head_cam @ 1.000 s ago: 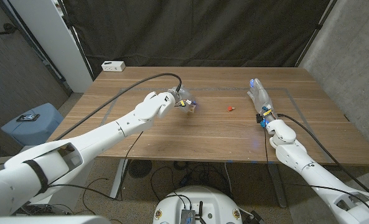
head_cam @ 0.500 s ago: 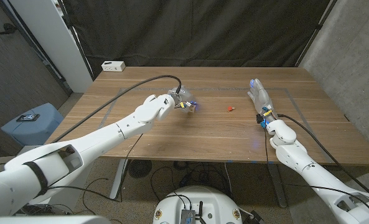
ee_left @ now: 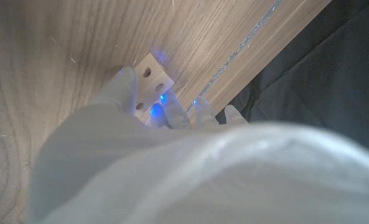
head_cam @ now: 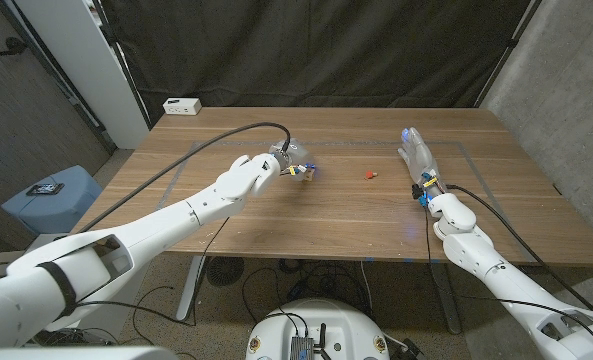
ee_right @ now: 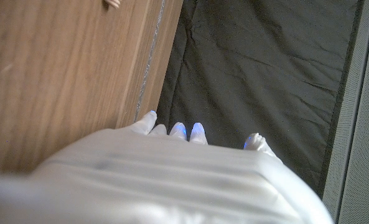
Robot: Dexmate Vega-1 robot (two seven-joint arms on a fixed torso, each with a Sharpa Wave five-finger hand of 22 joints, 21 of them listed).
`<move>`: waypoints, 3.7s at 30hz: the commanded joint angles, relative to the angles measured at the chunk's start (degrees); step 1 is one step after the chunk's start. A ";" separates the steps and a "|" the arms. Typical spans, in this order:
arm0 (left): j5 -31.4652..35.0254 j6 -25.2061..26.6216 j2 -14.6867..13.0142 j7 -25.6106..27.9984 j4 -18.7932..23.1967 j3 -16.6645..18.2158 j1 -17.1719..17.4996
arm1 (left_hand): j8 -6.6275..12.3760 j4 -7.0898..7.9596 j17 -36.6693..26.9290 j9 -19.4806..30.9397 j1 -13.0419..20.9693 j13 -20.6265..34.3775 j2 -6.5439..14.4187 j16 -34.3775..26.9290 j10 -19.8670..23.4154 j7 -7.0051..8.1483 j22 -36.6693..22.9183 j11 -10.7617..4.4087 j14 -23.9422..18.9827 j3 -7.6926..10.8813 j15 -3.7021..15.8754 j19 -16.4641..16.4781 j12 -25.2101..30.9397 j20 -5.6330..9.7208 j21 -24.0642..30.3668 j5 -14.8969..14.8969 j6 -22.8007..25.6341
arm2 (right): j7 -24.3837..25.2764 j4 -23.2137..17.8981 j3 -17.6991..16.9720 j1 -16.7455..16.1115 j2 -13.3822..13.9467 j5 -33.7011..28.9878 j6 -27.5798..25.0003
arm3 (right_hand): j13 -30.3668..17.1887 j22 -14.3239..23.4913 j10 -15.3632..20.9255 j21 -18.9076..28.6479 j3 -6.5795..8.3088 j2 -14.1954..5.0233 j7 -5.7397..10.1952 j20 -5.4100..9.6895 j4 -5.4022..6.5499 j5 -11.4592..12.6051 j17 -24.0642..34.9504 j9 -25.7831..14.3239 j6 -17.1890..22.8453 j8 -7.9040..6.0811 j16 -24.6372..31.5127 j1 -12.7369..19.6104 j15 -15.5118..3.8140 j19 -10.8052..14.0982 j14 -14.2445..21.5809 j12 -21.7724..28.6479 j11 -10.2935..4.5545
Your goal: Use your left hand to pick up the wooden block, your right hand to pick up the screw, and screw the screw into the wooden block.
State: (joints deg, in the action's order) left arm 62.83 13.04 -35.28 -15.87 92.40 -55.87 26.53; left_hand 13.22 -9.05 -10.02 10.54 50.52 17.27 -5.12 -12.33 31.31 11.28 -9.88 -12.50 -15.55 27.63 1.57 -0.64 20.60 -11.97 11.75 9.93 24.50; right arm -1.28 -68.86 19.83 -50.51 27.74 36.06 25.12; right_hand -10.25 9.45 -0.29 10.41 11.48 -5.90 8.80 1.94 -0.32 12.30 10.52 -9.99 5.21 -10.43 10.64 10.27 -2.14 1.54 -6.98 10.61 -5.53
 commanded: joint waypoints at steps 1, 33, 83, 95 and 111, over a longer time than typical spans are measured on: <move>0.02 1.97 0.41 -0.07 -0.33 0.13 0.31 | -0.13 0.15 -0.08 0.34 0.70 0.68 0.14 -0.21 1.00 0.21 -0.12 -0.03 -1.17 -0.38 -0.39 1.02 0.71 -0.12 0.18 0.18 0.53 | -0.27 0.90 0.17 0.59 -0.37 0.07 -0.05 | -0.14 0.16 0.25 0.34 0.25 -0.16 0.36 0.54 -0.28 0.22 0.10 -0.33 0.08 -0.35 0.47 -0.52 -0.17 -0.37 -0.36 0.27 -0.26; -1.87 0.28 1.58 1.98 -3.26 -1.37 -1.71 | -1.13 0.69 -0.46 0.72 2.73 4.48 0.31 0.75 3.18 -0.10 -0.19 0.02 -4.87 -5.02 2.13 6.25 -0.25 -0.29 -0.81 0.45 7.81 | -0.64 2.14 -0.01 0.99 -0.53 0.41 0.20 | -0.15 0.16 0.22 0.36 0.38 -0.17 0.43 0.55 -0.34 0.24 0.09 -0.35 0.24 -0.36 0.47 -0.68 -0.20 -0.27 -0.34 0.21 -0.33; -2.73 1.13 1.68 7.45 -3.34 -1.15 -0.47 | 2.75 0.54 -0.89 0.89 6.35 8.37 2.14 -1.11 15.52 0.44 -0.28 -0.22 -12.30 -8.43 7.32 11.64 0.72 1.74 -0.05 0.85 23.78 | -0.15 1.08 -0.11 0.10 -0.19 0.52 -0.37 | -0.16 0.16 0.15 0.37 0.55 -0.20 0.39 0.56 -0.36 0.27 0.11 -0.36 0.28 -0.32 0.50 -1.03 -0.21 -0.16 -0.25 0.15 -0.30; -3.26 2.88 1.04 8.48 -0.95 0.37 0.42 | 2.80 0.64 -0.98 0.85 6.29 8.57 2.28 -1.25 16.36 0.44 -0.28 -0.21 -12.66 -8.76 7.68 11.97 0.69 2.33 -0.06 0.92 24.49 | -0.13 0.39 -0.10 0.05 0.22 0.29 -0.55 | -0.16 0.16 0.17 0.37 0.59 -0.21 0.41 0.60 -0.35 0.28 0.11 -0.36 0.27 -0.31 0.50 -1.12 -0.22 -0.12 -0.24 0.16 -0.24; -8.85 4.64 1.38 11.57 1.86 4.12 2.68 | 2.64 0.84 -1.08 0.81 6.04 8.72 2.49 -1.31 16.85 0.28 -0.28 -0.18 -12.76 -9.09 7.79 12.17 0.49 2.41 -0.11 0.97 24.72 | 0.09 -3.87 -0.11 -1.28 3.05 -0.41 -2.98 | -0.16 0.16 0.74 0.37 0.67 -0.23 0.34 0.65 -0.38 0.30 0.11 -0.36 0.23 -0.29 0.46 -1.19 -0.23 -0.09 -0.34 0.32 0.08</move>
State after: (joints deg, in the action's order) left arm 57.01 16.78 -34.09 -6.76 92.78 -53.75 27.99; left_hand 15.66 -8.32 -10.81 11.17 56.31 25.77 -2.93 -13.36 47.57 11.79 -9.99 -12.60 -27.92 18.89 2.68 10.97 20.98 -9.71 11.30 10.61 48.76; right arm -1.33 -70.00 19.71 -50.95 28.91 36.13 23.80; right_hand -10.25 9.45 0.22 10.41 11.71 -6.28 9.01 1.94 -0.55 12.30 10.52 -10.26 5.42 -10.43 10.64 9.43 -2.14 1.53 -6.97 10.60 -5.42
